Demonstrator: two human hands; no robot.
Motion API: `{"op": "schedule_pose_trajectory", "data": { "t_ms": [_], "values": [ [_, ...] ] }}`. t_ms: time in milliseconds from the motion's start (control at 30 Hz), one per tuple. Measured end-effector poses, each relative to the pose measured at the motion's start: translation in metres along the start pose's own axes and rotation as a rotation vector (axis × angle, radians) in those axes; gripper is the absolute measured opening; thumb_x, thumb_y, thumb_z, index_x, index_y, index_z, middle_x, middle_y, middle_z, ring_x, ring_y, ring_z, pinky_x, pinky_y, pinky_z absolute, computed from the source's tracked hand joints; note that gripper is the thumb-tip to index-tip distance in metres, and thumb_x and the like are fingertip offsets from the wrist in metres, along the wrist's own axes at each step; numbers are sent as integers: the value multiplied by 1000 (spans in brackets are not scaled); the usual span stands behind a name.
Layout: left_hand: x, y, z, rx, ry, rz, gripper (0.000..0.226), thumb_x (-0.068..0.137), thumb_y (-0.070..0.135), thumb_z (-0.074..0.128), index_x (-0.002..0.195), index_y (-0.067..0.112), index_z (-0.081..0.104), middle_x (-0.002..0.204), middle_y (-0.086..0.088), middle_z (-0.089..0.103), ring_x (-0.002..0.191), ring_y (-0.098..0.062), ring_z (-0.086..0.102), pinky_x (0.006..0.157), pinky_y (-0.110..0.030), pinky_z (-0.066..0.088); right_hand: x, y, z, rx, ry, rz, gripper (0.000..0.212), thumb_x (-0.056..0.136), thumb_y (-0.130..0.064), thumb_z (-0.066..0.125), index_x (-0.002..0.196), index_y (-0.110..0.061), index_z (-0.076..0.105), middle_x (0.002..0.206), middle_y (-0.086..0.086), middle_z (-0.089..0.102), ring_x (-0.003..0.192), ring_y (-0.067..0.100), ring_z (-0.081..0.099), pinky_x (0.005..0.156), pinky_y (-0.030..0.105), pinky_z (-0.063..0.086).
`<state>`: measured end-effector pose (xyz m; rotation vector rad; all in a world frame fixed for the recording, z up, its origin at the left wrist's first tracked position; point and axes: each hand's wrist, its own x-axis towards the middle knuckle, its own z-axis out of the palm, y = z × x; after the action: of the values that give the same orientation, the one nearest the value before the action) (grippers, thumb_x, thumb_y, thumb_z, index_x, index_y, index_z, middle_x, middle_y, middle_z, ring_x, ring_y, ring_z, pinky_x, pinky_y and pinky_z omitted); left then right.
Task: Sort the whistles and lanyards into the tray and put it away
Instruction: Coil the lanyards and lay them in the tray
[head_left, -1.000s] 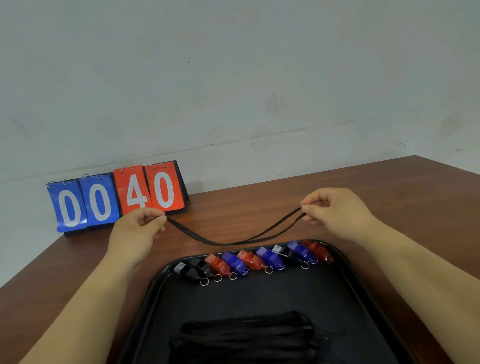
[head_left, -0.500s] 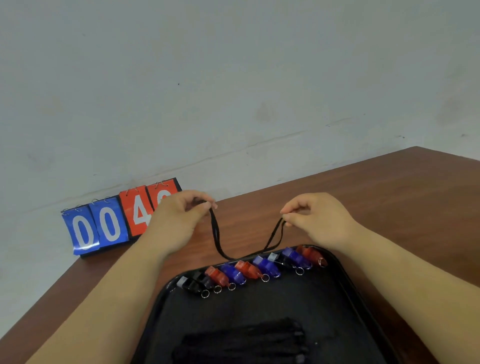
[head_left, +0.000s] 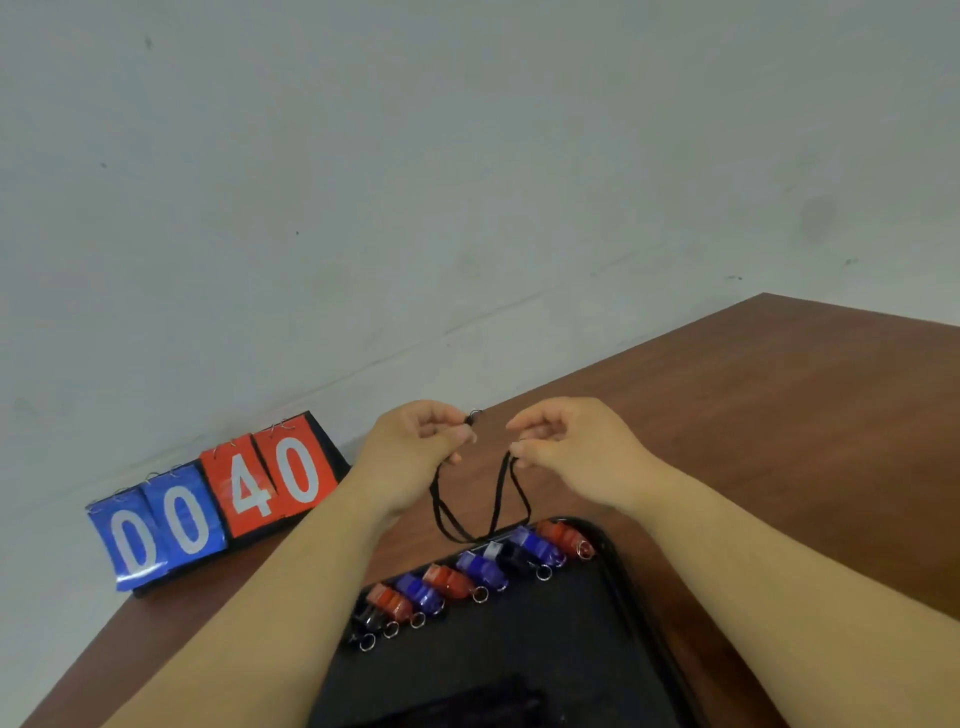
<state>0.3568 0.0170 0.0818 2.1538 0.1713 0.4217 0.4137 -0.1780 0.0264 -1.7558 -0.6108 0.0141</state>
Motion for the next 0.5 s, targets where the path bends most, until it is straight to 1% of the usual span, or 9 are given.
{"op": "schedule_pose_trajectory", "data": {
  "t_ms": [100, 200, 333, 400, 500],
  "values": [
    [0, 1, 6, 14, -18, -5, 11, 96, 12, 70, 96, 19, 77, 79, 4, 77, 67, -7, 63, 64, -23, 51, -3, -3, -2, 84, -46, 3, 26, 90, -21, 76, 115, -27, 70, 88, -3, 79, 84, 6, 75, 85, 27, 57],
    [1, -1, 10, 0, -42, -14, 13, 95, 13, 71, 94, 23, 79, 75, 7, 74, 69, -9, 60, 63, -24, 48, -4, -4, -3, 118, -58, -8, 30, 90, -20, 76, 118, -27, 68, 89, -2, 79, 83, 7, 76, 88, 29, 58],
    [2, 1, 16, 3, -59, -9, 8, 92, 17, 74, 96, 24, 75, 75, 5, 75, 66, -9, 58, 64, -25, 45, -4, -3, -3, 110, -64, -20, 30, 90, -20, 76, 119, -27, 68, 87, -3, 79, 84, 7, 75, 91, 33, 58],
    [3, 2, 18, -4, -55, -2, 7, 91, 18, 76, 94, 22, 72, 73, 3, 74, 63, -9, 58, 64, -26, 44, -4, -1, -3, 119, -64, -14, 29, 90, -19, 75, 117, -26, 68, 87, -1, 79, 85, 9, 75, 92, 35, 58],
    [5, 2, 19, 5, -47, 4, 8, 89, 19, 78, 89, 21, 71, 69, 5, 71, 61, -9, 57, 64, -27, 43, -2, 1, -3, 133, -68, -7, 27, 91, -19, 75, 116, -25, 69, 87, 1, 79, 86, 11, 76, 94, 38, 59]
  ]
}}
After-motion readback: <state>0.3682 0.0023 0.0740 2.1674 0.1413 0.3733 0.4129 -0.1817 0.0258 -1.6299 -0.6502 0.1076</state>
